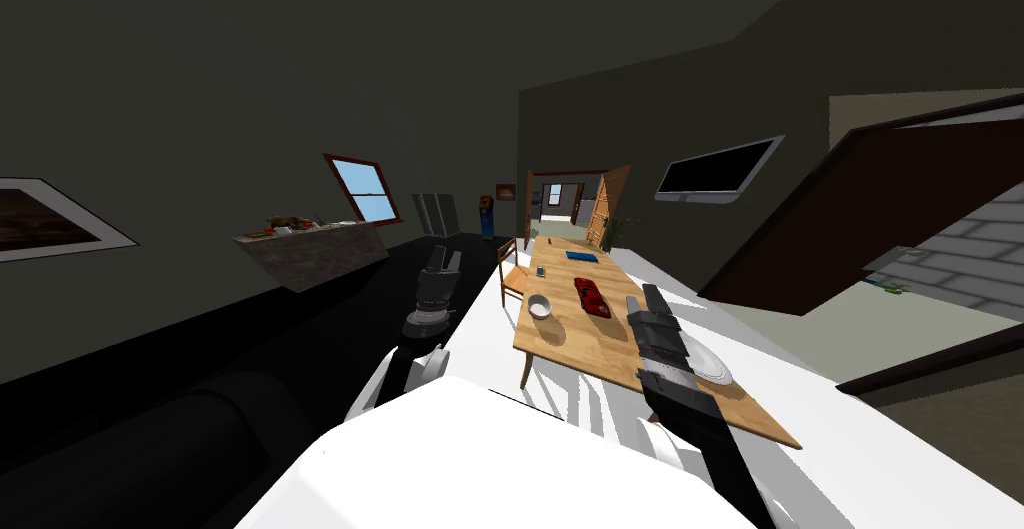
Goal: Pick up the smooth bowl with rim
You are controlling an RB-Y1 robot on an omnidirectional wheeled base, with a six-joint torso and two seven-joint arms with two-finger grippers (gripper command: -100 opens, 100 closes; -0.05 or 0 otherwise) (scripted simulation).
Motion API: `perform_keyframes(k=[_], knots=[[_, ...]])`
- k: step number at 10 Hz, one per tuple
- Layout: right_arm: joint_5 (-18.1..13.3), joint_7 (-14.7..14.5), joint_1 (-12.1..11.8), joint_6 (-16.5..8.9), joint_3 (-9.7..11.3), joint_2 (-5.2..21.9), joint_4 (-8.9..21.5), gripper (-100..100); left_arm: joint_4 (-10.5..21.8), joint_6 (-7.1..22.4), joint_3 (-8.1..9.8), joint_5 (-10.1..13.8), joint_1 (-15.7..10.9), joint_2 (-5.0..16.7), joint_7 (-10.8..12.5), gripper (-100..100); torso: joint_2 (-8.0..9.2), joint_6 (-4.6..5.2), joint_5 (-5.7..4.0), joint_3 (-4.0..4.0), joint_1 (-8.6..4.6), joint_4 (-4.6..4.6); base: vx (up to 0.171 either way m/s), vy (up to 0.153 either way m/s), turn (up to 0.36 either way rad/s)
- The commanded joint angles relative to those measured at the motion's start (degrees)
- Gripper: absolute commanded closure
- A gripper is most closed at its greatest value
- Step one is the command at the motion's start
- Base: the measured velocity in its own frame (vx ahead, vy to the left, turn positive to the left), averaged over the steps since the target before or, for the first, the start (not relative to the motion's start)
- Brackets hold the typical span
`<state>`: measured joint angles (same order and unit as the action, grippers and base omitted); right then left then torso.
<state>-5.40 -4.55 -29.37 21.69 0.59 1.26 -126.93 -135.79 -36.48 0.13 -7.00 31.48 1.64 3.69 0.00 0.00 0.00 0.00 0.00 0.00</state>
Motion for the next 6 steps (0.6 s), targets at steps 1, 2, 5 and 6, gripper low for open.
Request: perform_keyframes(k=[1,2,5,6], knots=[[-0.59,-0.16,-0.49,-0.5,-0.25,1.74,0.17,-100,0.0,0.0,0.0,0.0,0.0,0.0,0.0,0,0.0,0.0,0.0,0.0,0.0,0.0,-0.01,0.026,0.011],[-1.17,-0.32,-0.98,-1.0,-0.5,2.87,0.33,-100,0.0,0.0,0.0,0.0,0.0,0.0,0.0,0,0.03,0.0,0.01,0.02,0.07,0.0,-0.012,0.065,0.011],[-3.86,-1.05,-3.27,-3.28,-1.6,5.59,1.14,-100,0.0,0.0,-0.01,0.0,0.0,-0.01,0.0,0,0.13,0.0,0.08,0.07,0.37,0.02,-0.036,0.106,0.017],[-5.01,-1.36,-4.24,-4.25,-2.07,6.25,1.49,-100,0.0,0.0,-0.01,0.0,-0.01,-0.01,0.0,0,0.21,0.0,0.11,0.12,0.49,0.04,-0.039,0.141,0.022]])
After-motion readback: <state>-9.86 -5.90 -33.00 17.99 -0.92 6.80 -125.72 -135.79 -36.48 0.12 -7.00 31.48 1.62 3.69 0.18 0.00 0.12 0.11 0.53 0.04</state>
